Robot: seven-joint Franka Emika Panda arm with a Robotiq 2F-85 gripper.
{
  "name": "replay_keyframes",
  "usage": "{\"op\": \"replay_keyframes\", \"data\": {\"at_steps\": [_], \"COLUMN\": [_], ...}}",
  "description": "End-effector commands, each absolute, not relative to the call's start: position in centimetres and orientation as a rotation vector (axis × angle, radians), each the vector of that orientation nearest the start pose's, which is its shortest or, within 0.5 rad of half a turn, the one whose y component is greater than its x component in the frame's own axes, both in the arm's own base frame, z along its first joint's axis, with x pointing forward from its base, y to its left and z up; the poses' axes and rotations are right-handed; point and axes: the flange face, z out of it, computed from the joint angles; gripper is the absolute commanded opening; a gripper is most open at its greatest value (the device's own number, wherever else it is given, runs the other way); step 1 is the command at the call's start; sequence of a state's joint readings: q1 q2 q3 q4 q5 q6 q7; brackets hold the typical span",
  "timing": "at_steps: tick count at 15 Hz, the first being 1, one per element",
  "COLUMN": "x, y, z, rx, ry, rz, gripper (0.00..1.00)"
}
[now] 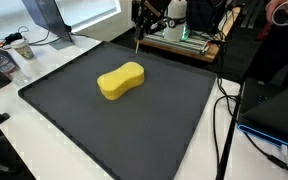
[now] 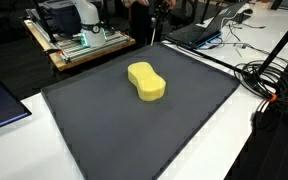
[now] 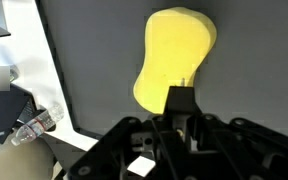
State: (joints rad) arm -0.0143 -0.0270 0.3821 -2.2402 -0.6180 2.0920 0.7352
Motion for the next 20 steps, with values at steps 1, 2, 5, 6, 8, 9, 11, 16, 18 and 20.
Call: {"op": "replay_keyframes", "data": {"at_steps": [1, 2, 5, 6, 8, 9, 11, 16, 18, 20], "x": [51.1, 51.5, 52.6, 52.9, 53.5, 53.6, 53.8, 54.0, 53.9, 53.8], "y": [14.6, 14.1, 12.4, 11.9, 10.8, 10.4, 9.6, 8.7, 8.2, 7.4], "z": [35.4, 34.8, 32.7, 32.0, 30.5, 29.7, 28.3, 24.5, 23.5, 22.6], "rx": [2.623, 2.637, 2.672, 2.683, 2.703, 2.720, 2.734, 2.778, 2.796, 2.810], "ry": [-0.058, -0.069, -0.105, -0.115, -0.131, -0.135, -0.143, -0.151, -0.159, -0.179], "rz": [0.187, 0.168, 0.151, 0.155, 0.154, 0.150, 0.142, 0.113, 0.103, 0.089], "gripper": [0.04, 0.04, 0.04, 0.04, 0.04, 0.04, 0.04, 0.04, 0.04, 0.04]}}
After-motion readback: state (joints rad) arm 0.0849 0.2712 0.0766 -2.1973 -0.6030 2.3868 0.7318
